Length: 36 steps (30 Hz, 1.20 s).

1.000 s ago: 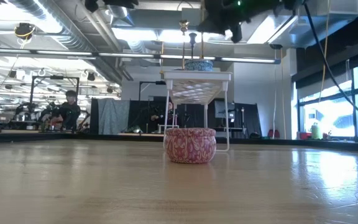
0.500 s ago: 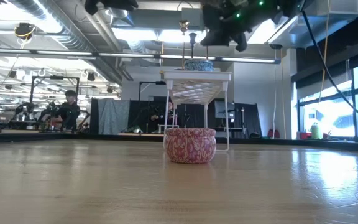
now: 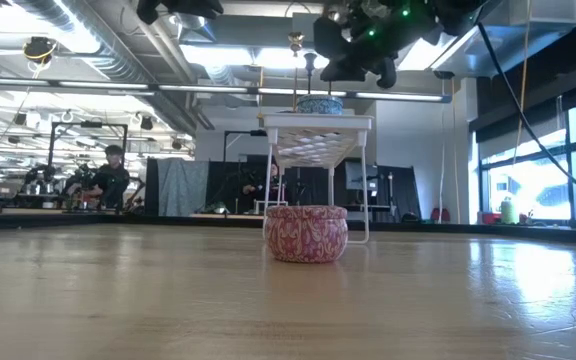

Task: Pick & Place candle stick holders
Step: Put the gold candle holder on the shelf

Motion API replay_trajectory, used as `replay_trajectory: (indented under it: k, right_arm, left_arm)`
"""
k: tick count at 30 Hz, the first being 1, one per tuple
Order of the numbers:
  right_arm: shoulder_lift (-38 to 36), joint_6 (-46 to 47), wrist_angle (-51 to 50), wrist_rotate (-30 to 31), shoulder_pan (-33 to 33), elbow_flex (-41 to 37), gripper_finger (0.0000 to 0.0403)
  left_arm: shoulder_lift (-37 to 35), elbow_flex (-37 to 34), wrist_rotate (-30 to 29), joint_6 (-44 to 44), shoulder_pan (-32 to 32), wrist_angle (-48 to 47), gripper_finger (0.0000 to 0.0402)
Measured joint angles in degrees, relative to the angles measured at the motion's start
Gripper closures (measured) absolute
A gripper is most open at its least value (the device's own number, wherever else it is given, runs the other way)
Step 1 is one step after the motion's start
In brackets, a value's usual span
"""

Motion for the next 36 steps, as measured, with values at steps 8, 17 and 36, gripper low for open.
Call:
replay_trajectory:
  k: [8,17,36]
  right_arm:
    - [1.66,1.19,0.29,0.06,0.49,-0.01,0.0383]
    - [3.29,2.08,0.09,0.23,0.49,-0.01,0.0383]
    - [3.55,2.04,-0.63,1.55,0.58,0.01,0.0376]
  left_arm:
    - [0.0,0.0,0.03,0.0,0.0,0.0,0.0327]
    - [0.0,0.0,0.98,0.0,0.0,0.0,0.0327]
    - [0.01,0.0,1.52,0.0,0.0,-0.07,0.0327]
